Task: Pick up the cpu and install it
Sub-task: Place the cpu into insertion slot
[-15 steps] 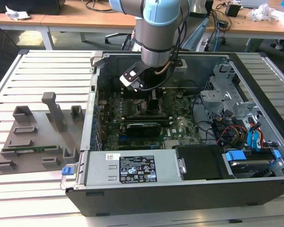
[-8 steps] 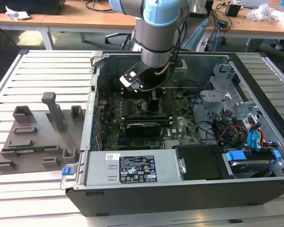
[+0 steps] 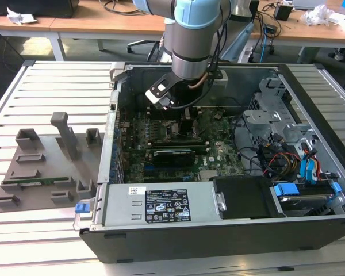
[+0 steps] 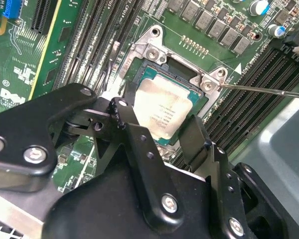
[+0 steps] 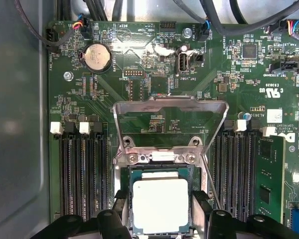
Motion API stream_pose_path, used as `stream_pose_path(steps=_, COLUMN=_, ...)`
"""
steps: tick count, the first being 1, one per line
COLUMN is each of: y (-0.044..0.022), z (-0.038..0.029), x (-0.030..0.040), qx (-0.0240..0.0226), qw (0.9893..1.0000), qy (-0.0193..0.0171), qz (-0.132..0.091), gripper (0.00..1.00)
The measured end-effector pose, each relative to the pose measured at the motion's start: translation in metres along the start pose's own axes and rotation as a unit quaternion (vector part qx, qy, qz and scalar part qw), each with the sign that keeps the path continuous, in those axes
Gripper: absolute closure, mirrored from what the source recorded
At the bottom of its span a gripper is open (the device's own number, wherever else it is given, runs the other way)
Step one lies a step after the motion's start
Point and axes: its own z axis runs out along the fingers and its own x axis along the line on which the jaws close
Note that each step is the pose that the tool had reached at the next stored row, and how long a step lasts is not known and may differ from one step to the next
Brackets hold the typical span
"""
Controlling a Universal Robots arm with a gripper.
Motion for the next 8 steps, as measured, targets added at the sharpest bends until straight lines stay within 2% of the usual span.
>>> stream_pose_path(steps=2, y=-0.0001, z=-0.0001, x=-0.0001, qx=0.0001, qw=1.0, qy=0.0, qz=0.0, gripper=0.4)
stream_pose_path(steps=3, y=0.0, z=-0.0001, x=-0.0001, qx=0.0001, qw=1.0, qy=0.0001, qz=0.0, gripper=0.46)
stream_pose_path(steps=4, y=0.0, z=0.0, x=0.0, qx=0.0, qw=1.0, qy=0.0006, qz=0.0, gripper=0.47)
stream_pose_path(steps=5, y=0.0, z=-0.0022, x=-0.0001, qx=0.0003, qw=0.9999, qy=-0.0003, qz=0.013, gripper=0.47)
stream_pose_path(steps=6, y=-0.0001, z=-0.0019, x=-0.0025, qx=0.0005, qw=0.9999, qy=0.0, qz=0.015, gripper=0.47)
stream_pose_path(steps=8, y=-0.0001, z=-0.0001, x=-0.0022, qx=0.0005, qw=0.9999, qy=0.0006, qz=0.014, gripper=0.47)
